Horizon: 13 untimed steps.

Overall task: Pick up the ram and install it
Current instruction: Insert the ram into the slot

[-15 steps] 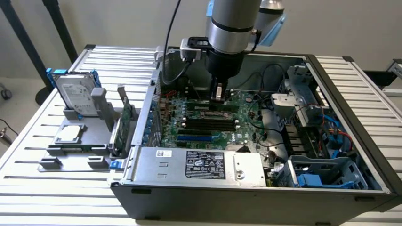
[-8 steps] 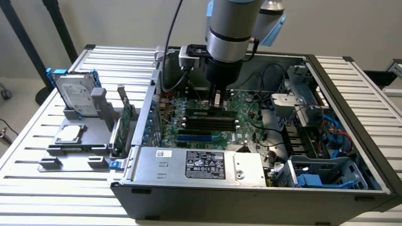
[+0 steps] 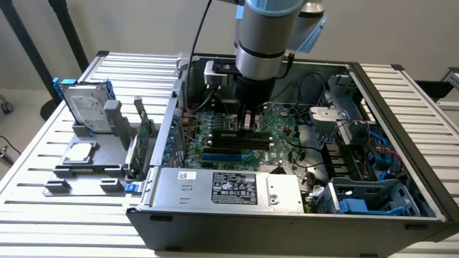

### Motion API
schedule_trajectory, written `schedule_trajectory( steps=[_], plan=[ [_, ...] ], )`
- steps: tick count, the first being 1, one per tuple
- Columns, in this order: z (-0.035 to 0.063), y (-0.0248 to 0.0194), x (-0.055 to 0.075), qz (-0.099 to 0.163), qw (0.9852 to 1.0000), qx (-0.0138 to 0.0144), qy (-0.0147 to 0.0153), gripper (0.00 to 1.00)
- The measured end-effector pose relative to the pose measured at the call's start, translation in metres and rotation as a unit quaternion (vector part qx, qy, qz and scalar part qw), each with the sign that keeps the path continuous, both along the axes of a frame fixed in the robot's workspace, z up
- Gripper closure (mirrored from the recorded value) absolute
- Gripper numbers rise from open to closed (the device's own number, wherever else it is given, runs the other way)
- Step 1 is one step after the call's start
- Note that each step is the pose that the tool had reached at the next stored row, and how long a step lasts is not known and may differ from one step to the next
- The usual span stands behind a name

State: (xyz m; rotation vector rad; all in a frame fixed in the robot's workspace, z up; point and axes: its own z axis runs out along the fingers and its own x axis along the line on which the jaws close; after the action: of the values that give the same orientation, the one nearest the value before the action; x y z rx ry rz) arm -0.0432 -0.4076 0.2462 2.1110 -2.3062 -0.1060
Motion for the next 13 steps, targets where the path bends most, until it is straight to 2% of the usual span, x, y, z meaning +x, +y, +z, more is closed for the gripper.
schedule_trajectory(
  steps=[3,7,9,13],
  plan=[
    [-0.0005,0.0004,0.0,0.0,1.0,-0.0006,0.0,0.86],
    [-0.0005,0.0045,0.0,0.0,1.0,-0.0061,0.0,0.86],
    [-0.0007,0.0054,0.0,0.0,1.0,-0.0079,0.0001,0.86],
    [-0.0024,0.0057,0.0,0.0,1.0,-0.0088,0.0,0.86]
  ],
)
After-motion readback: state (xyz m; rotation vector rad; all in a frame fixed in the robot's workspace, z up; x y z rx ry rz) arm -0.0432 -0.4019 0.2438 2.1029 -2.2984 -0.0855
